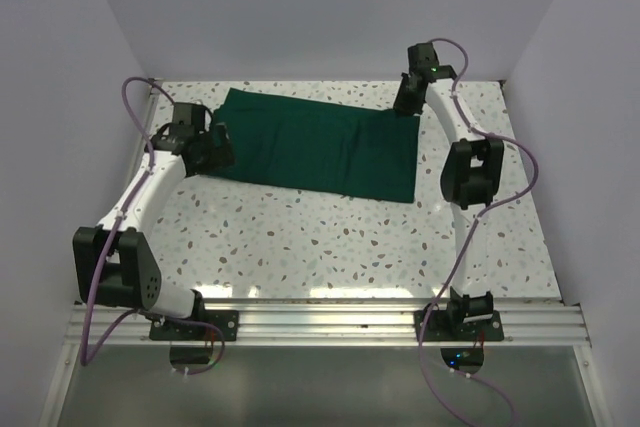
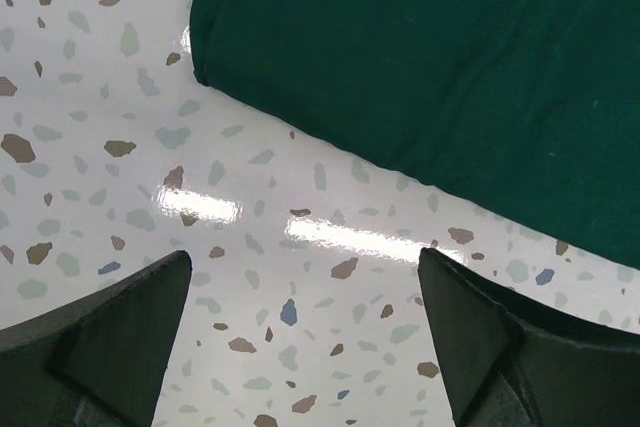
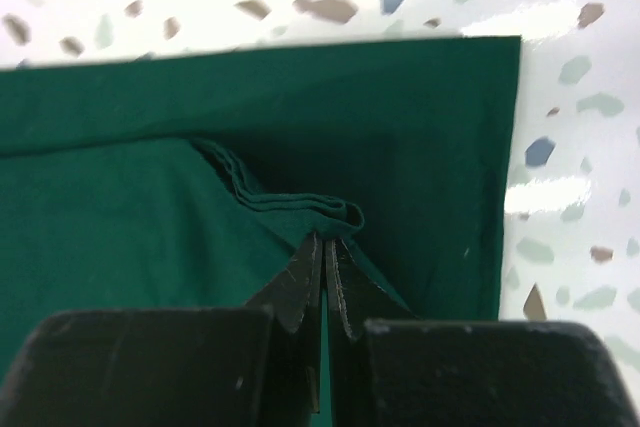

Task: Open and lay out the surgical kit
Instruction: Open the surgical kit at the center of the board.

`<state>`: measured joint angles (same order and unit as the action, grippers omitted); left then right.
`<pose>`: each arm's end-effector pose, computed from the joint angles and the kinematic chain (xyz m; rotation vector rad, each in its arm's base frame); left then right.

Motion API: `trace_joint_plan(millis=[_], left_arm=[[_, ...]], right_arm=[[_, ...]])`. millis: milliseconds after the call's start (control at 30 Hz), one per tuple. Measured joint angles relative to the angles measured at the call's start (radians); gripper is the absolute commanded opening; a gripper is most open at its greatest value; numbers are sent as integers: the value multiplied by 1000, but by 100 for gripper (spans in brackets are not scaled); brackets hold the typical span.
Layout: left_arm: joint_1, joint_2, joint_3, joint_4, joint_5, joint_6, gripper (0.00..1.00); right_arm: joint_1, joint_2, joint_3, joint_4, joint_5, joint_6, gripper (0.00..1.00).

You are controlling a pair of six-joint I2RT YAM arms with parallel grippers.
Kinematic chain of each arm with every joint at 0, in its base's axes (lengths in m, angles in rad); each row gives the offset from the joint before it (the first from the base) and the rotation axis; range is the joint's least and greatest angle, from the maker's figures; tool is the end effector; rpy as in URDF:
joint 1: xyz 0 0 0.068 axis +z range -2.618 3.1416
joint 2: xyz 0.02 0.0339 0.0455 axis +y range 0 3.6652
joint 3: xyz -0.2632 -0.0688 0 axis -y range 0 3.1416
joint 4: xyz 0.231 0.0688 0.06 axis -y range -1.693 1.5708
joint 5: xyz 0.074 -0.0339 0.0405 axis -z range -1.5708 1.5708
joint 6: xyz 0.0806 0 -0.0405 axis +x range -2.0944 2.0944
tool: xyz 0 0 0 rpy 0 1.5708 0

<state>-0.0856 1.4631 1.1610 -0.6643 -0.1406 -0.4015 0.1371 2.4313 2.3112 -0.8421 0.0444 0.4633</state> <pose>0.3173 -0.0159 0.2372 -0.4515 2.4824 -0.0173 0.5398 0.0709 0.1902 0.4302 2.5049 0.1821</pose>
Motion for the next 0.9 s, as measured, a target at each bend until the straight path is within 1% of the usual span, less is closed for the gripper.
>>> trace_joint_plan(millis=[67, 200, 300, 367, 467, 533, 633, 700, 767, 800, 833, 867, 900], left_arm=[[0, -25, 9, -5, 4, 0, 100], [0, -92, 15, -16, 8, -1, 100], [0, -148, 15, -27, 8, -9, 100], [0, -187, 16, -41, 6, -20, 100], [0, -240, 15, -64, 2, -44, 100], [0, -274, 11, -66, 2, -57, 100], [0, -319, -2, -66, 1, -67, 100], [0, -337, -8, -65, 1, -70, 100], [0, -349, -13, -64, 1, -71, 100], [0, -352, -15, -63, 1, -71, 100], [0, -354, -18, -62, 2, -71, 100], [0, -356, -23, -60, 2, -71, 100], [0, -358, -29, -60, 2, -71, 100]], right_arm=[[15, -58, -31, -11, -13, -7, 0], [84, -177, -116, -39, -27, -20, 0], [168, -301, -263, -62, -43, -22, 0], [239, -417, -422, -62, -56, -19, 0], [377, -650, -731, -63, -61, 7, 0], [485, -839, -930, -75, -65, 49, 0], [614, -1128, -1155, -115, -74, 137, 0], [642, -1315, -1281, -168, -76, 200, 0], [640, -1470, -1383, -212, -56, 254, 0], [636, -1525, -1422, -240, -45, 275, 31], [634, -1561, -1452, -261, -34, 301, 67], [633, -1575, -1470, -286, -30, 313, 98], [634, -1571, -1481, -307, -26, 321, 98]])
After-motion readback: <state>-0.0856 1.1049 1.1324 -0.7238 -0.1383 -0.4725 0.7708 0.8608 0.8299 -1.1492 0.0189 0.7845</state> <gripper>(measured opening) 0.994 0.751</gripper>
